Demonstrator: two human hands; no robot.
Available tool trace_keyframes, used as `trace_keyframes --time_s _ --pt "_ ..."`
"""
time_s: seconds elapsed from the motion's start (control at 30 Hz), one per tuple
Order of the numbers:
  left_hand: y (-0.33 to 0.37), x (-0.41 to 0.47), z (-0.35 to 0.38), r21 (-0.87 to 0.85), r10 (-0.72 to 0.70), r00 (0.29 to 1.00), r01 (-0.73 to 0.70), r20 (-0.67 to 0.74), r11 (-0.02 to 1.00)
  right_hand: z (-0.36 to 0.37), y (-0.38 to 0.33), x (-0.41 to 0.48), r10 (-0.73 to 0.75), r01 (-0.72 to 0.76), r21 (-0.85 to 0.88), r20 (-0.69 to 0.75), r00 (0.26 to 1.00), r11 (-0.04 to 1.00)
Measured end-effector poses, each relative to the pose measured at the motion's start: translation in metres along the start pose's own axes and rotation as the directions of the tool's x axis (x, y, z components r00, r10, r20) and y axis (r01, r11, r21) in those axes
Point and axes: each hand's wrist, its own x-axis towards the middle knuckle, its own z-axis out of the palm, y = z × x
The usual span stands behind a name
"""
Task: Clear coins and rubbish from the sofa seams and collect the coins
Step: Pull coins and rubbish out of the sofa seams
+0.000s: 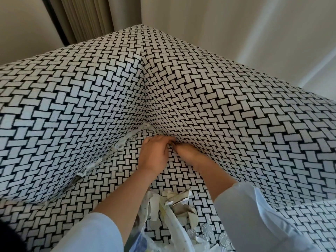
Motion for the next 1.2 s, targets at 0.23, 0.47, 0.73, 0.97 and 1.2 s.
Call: trace_keyframes --time_s 0.23,0.47,0.73,0.97,1.2 --pt "-0.002 0.000 0.003 0.155 -0.057 0.998 0.060 -0.025 0.986 0.026 0.015 -0.005 -0.153 0.059 -0.219 -0.441 0.884 0.974" --pt "-0.003 0.002 0.006 0.165 -0.063 0.998 0.065 -0.014 0.984 0.033 0.024 -0.001 -0.191 0.069 -0.214 -0.629 0.754 0.974" --pt "-0.002 -0.004 -0.001 -0.172 -0.056 0.995 0.040 -0.087 0.984 0.034 0.031 -0.014 -0.256 0.357 0.036 -0.631 0.732 0.933" --pt "-0.004 -0.022 -0.010 -0.326 -0.185 0.982 0.188 0.038 0.927 0.018 0.036 -0.038 -0.276 0.439 0.311 -0.451 0.849 0.843" --pt "0.013 -0.043 -0.028 -0.551 -0.282 0.940 0.340 0.190 0.762 0.019 0.041 -0.074 -0.319 0.450 0.350 -0.374 0.871 0.822"
